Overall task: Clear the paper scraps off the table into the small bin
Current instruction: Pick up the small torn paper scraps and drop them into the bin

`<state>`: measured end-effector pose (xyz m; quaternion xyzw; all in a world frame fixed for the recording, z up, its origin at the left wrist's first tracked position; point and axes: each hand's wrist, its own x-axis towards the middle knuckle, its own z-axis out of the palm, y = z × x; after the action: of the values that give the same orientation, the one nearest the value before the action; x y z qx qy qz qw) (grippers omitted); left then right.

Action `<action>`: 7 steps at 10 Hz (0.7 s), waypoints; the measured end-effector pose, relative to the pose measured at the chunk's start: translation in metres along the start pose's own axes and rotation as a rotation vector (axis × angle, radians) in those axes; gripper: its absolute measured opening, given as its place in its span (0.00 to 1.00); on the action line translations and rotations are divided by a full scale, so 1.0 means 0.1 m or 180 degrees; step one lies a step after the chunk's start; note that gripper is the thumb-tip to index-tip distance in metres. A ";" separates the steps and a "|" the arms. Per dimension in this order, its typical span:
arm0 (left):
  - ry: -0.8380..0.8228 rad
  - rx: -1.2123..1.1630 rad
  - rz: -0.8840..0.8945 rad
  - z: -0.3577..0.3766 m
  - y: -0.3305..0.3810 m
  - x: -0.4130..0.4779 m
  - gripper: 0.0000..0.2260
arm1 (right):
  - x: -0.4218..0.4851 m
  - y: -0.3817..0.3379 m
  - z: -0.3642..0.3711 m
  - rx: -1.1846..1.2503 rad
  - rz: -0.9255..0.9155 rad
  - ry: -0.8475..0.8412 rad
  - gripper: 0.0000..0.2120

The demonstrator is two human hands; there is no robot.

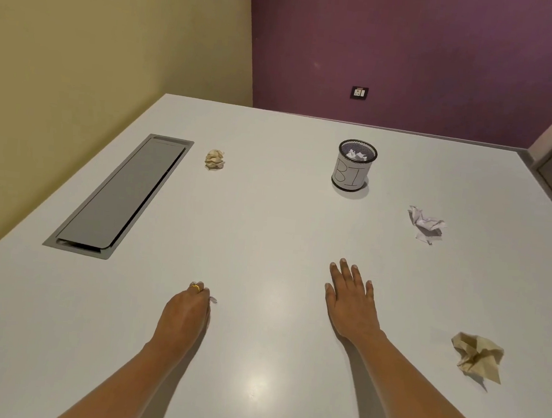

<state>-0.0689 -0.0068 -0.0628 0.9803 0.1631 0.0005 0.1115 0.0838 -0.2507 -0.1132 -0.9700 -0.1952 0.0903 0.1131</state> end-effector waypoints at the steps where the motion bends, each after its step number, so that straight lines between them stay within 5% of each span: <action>1: 0.0047 0.0034 0.0136 -0.02 0.01 0.02 0.07 | -0.01 0.01 0.02 -0.0037 -0.0012 0.0067 0.24; 2: 0.0114 0.0094 0.0253 -0.04 0.02 0.01 0.16 | -0.01 0.02 0.02 -0.0127 -0.0045 0.0145 0.24; 7: 0.0162 -0.0285 -0.0109 0.08 -0.06 0.00 0.07 | -0.03 0.01 0.01 -0.0038 -0.0056 0.0177 0.24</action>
<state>-0.0711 -0.0029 -0.0725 0.9711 0.1824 0.0309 0.1510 0.0809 -0.2529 -0.1142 -0.9711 -0.2011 0.0612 0.1135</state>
